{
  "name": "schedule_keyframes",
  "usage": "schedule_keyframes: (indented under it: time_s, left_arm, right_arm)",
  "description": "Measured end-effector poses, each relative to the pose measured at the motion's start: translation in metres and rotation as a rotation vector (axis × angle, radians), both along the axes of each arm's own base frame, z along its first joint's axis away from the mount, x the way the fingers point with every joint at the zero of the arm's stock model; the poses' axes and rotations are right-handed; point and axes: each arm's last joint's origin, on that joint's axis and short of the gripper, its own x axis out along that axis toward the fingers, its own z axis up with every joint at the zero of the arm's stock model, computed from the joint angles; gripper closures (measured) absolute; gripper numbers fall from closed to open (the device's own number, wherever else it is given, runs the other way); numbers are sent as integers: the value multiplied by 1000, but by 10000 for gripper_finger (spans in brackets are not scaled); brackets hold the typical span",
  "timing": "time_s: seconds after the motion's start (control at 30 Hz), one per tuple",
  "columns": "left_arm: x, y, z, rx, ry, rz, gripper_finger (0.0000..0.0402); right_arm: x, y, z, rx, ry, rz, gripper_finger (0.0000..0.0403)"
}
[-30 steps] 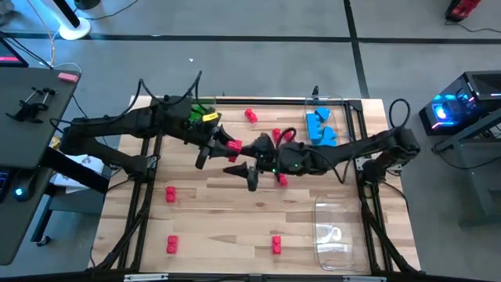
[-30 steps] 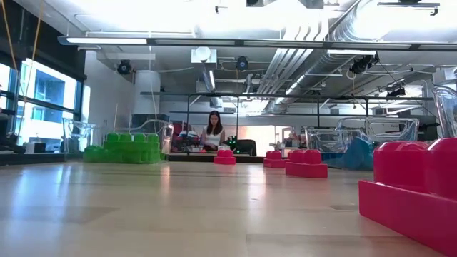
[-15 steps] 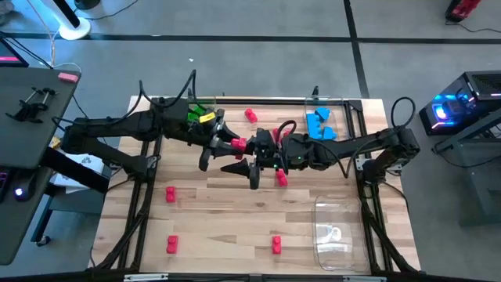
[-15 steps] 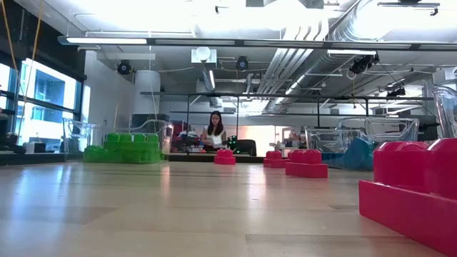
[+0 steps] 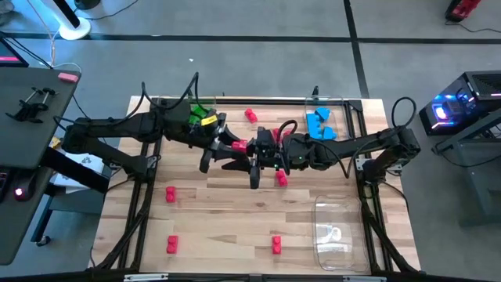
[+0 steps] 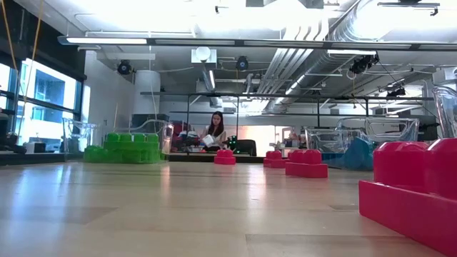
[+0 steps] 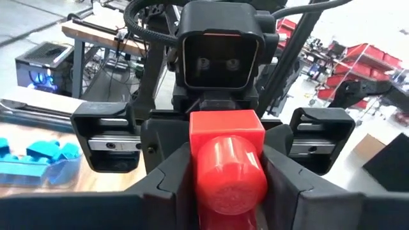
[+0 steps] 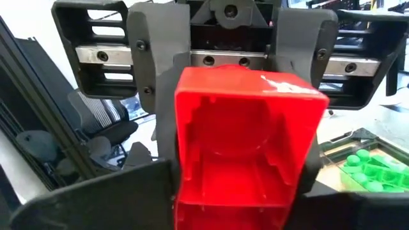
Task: Sort blocks
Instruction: Put the red game piece into the bottom transparent bin
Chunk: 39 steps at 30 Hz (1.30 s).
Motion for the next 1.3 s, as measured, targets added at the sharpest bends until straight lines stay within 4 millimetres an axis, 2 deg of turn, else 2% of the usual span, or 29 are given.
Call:
schedule_keyframes:
  time_s: [0.27,0.43,0.63,0.8,0.93,1.03,1.13,1.2,1.3]
  left_arm:
    - [-4,3,3,-1,-11,12,212]
    - [-13,11,17,26,-44,48,179]
    - [-40,19,42,81,-82,76,168]
    - [-44,22,33,89,-11,81,167]
    - [-73,25,40,117,25,103,167]
    - [-81,25,28,108,128,98,167]
    - [-82,24,3,74,198,96,167]
    - [-84,22,-11,28,168,103,167]
    - [-80,18,-46,-81,136,102,167]
  right_arm:
    - [-2,0,0,12,11,14,318]
    - [-7,-4,8,8,2,6,322]
    - [-21,-4,11,-37,83,34,325]
    - [-26,-9,9,-46,146,7,325]
    - [-42,-9,6,-40,278,14,325]
    - [-55,-10,-2,3,425,2,325]
    - [-66,-1,-16,87,582,46,325]
    - [-72,9,-27,149,670,87,325]
    - [-84,33,-54,249,812,147,320]
